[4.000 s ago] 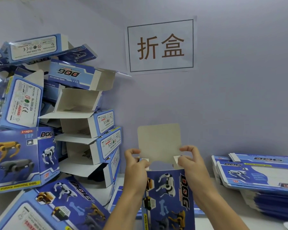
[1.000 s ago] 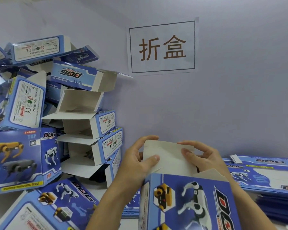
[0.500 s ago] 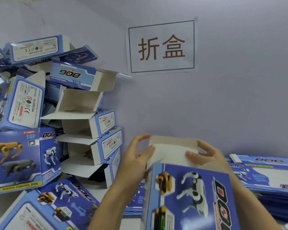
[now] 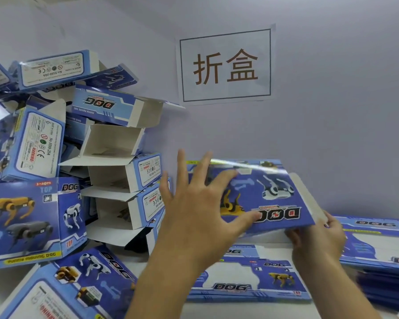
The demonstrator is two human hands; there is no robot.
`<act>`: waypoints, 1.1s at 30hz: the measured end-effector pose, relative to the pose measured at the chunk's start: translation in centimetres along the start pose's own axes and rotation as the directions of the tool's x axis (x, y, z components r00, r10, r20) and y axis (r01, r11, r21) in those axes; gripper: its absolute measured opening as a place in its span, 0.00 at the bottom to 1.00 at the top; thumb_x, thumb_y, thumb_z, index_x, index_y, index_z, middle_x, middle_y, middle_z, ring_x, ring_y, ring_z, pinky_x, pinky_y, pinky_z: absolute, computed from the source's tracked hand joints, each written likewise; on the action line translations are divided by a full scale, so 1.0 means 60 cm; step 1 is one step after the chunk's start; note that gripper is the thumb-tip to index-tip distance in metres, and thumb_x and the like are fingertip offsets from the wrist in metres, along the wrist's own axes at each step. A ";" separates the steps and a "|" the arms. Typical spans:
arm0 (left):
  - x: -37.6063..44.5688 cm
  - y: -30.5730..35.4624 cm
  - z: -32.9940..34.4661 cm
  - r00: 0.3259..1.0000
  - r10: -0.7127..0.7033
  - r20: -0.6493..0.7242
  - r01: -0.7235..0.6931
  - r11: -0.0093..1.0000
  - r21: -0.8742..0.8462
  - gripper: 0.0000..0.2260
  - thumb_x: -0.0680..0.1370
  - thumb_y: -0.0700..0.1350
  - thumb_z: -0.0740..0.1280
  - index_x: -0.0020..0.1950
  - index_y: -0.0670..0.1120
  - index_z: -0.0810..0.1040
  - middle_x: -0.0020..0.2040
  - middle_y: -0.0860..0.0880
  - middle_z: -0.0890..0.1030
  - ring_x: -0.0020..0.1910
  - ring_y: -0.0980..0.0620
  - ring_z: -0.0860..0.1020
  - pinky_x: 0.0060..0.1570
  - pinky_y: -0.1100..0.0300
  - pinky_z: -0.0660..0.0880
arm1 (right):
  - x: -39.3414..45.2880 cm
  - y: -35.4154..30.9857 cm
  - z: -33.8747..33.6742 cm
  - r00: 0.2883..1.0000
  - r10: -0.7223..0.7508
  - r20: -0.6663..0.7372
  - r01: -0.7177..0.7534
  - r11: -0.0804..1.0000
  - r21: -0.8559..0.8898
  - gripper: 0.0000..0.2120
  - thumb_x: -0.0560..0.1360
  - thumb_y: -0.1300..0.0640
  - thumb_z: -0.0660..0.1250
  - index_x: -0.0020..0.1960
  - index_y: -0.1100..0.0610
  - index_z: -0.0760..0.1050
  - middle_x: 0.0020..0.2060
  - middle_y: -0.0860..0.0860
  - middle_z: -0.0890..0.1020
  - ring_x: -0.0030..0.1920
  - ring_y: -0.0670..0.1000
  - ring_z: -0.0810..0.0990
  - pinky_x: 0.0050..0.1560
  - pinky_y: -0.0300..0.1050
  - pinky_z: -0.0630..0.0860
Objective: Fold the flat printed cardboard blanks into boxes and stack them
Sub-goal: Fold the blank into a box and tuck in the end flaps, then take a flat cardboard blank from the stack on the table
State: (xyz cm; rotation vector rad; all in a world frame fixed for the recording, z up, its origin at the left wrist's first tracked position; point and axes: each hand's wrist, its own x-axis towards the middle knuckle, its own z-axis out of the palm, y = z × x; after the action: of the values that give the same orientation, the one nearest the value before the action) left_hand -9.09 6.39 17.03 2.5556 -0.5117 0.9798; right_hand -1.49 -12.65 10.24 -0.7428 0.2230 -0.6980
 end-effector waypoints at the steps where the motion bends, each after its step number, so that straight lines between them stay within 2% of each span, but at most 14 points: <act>1: -0.002 0.012 -0.009 0.996 0.040 -0.074 -0.034 0.996 0.083 0.31 0.71 0.72 0.64 0.72 0.65 0.66 0.81 0.57 0.50 0.79 0.51 0.33 0.74 0.40 0.35 | -0.006 0.007 0.005 0.999 0.020 0.026 -0.020 1.000 0.018 0.20 0.75 0.70 0.68 0.62 0.54 0.70 0.57 0.58 0.77 0.46 0.53 0.80 0.29 0.42 0.78; 4: -0.006 0.046 -0.030 0.924 0.182 -0.336 -0.128 0.976 0.177 0.23 0.68 0.57 0.79 0.61 0.58 0.79 0.74 0.47 0.72 0.79 0.41 0.59 0.69 0.30 0.51 | -0.035 0.026 0.024 0.991 0.122 0.062 -0.124 0.992 0.036 0.18 0.75 0.74 0.60 0.63 0.62 0.71 0.56 0.62 0.77 0.51 0.57 0.80 0.37 0.45 0.79; 6: -0.005 0.061 -0.023 0.877 0.254 -0.407 -0.191 0.963 0.187 0.17 0.67 0.50 0.78 0.54 0.55 0.82 0.61 0.48 0.82 0.70 0.43 0.74 0.66 0.33 0.62 | -0.063 0.038 0.036 0.978 0.179 0.110 -0.181 0.984 0.006 0.14 0.75 0.74 0.57 0.53 0.59 0.71 0.43 0.57 0.73 0.38 0.53 0.76 0.28 0.38 0.76; 7: -0.006 0.067 -0.020 0.887 0.255 -0.386 -0.204 0.964 0.168 0.14 0.69 0.50 0.75 0.53 0.54 0.82 0.57 0.50 0.84 0.66 0.45 0.77 0.66 0.36 0.64 | -0.080 0.043 0.042 0.969 0.206 0.137 -0.206 0.978 -0.011 0.11 0.76 0.71 0.59 0.51 0.56 0.69 0.40 0.54 0.71 0.34 0.52 0.73 0.25 0.35 0.74; 9: -0.008 0.068 -0.017 0.945 0.190 -0.266 -0.157 0.978 0.141 0.12 0.74 0.52 0.70 0.57 0.55 0.79 0.56 0.54 0.83 0.66 0.49 0.75 0.69 0.41 0.59 | -0.114 0.053 0.056 0.949 0.258 0.182 -0.258 0.966 -0.024 0.07 0.79 0.64 0.62 0.55 0.56 0.68 0.44 0.56 0.75 0.35 0.54 0.75 0.28 0.37 0.75; 12: -0.004 0.032 -0.013 0.989 0.046 -0.138 -0.010 0.968 0.251 0.13 0.79 0.52 0.63 0.64 0.59 0.72 0.62 0.56 0.78 0.70 0.54 0.67 0.71 0.46 0.44 | -0.151 0.068 0.068 0.897 0.345 0.278 -0.375 0.925 0.062 0.16 0.79 0.68 0.60 0.64 0.56 0.65 0.52 0.58 0.77 0.36 0.53 0.79 0.28 0.41 0.77; 15: -0.001 -0.007 -0.027 0.983 -0.064 -0.169 0.101 0.970 0.222 0.19 0.77 0.43 0.65 0.65 0.61 0.71 0.61 0.59 0.78 0.68 0.58 0.69 0.69 0.45 0.40 | -0.180 0.080 0.076 0.764 0.406 0.502 -0.523 0.845 0.113 0.17 0.78 0.72 0.56 0.64 0.58 0.66 0.49 0.60 0.77 0.31 0.52 0.82 0.28 0.44 0.78; 17: -0.003 -0.021 -0.040 0.974 -0.113 -0.195 0.152 0.967 0.204 0.23 0.75 0.40 0.65 0.65 0.62 0.72 0.58 0.59 0.79 0.65 0.57 0.73 0.70 0.44 0.41 | -0.192 0.088 0.079 0.683 0.418 0.598 -0.578 0.811 0.094 0.16 0.79 0.70 0.58 0.64 0.58 0.67 0.53 0.63 0.80 0.37 0.54 0.85 0.34 0.47 0.82; 20: -0.005 -0.030 -0.046 0.965 -0.163 -0.205 0.203 0.960 0.191 0.24 0.75 0.39 0.65 0.66 0.61 0.71 0.57 0.57 0.80 0.64 0.55 0.74 0.71 0.44 0.44 | -0.200 0.090 0.083 0.624 0.426 0.655 -0.606 0.793 0.061 0.15 0.80 0.68 0.60 0.65 0.59 0.70 0.54 0.63 0.83 0.46 0.58 0.87 0.39 0.48 0.83; 23: -0.001 -0.024 -0.044 0.976 -0.116 -0.183 0.150 0.971 0.184 0.27 0.73 0.37 0.65 0.67 0.60 0.71 0.61 0.57 0.78 0.64 0.53 0.73 0.70 0.54 0.51 | -0.197 0.078 0.081 0.619 0.399 0.676 -0.589 0.806 0.064 0.14 0.79 0.70 0.60 0.62 0.58 0.69 0.50 0.62 0.84 0.42 0.57 0.86 0.36 0.48 0.82; 26: 0.002 -0.010 -0.044 0.978 -0.018 -0.208 0.045 0.991 0.123 0.27 0.73 0.35 0.65 0.66 0.59 0.72 0.63 0.56 0.77 0.62 0.53 0.74 0.69 0.59 0.57 | -0.188 0.068 0.077 0.684 0.357 0.637 -0.543 0.832 0.117 0.18 0.77 0.72 0.57 0.63 0.58 0.67 0.49 0.61 0.80 0.33 0.53 0.84 0.30 0.44 0.80; 29: -0.004 0.004 -0.036 0.963 -0.008 -0.270 0.052 0.986 0.157 0.23 0.74 0.38 0.68 0.65 0.58 0.74 0.63 0.56 0.78 0.68 0.52 0.72 0.74 0.46 0.50 | -0.184 0.065 0.073 0.729 0.350 0.589 -0.531 0.832 0.163 0.24 0.75 0.73 0.55 0.70 0.64 0.66 0.49 0.59 0.78 0.29 0.50 0.82 0.27 0.41 0.78; 31: -0.006 0.011 -0.032 0.946 -0.069 -0.318 0.137 0.971 0.197 0.19 0.75 0.46 0.70 0.64 0.58 0.74 0.65 0.54 0.77 0.75 0.48 0.66 0.71 0.35 0.43 | -0.182 0.062 0.070 0.738 0.352 0.575 -0.534 0.826 0.179 0.25 0.75 0.73 0.54 0.72 0.65 0.67 0.49 0.59 0.78 0.30 0.49 0.82 0.28 0.40 0.79; 33: -0.007 0.015 -0.029 0.947 -0.139 -0.290 0.213 0.947 0.242 0.18 0.76 0.56 0.69 0.66 0.60 0.72 0.72 0.52 0.72 0.79 0.45 0.58 0.67 0.34 0.36 | -0.179 0.056 0.068 0.736 0.355 0.577 -0.542 0.819 0.188 0.24 0.75 0.72 0.54 0.71 0.64 0.69 0.54 0.61 0.80 0.33 0.51 0.84 0.31 0.41 0.80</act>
State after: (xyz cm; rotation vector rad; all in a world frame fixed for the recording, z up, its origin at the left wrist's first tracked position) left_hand -10.77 6.46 18.14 2.5805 -0.0710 1.3844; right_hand -6.19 -1.61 10.33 -0.4787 -0.2154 -0.0322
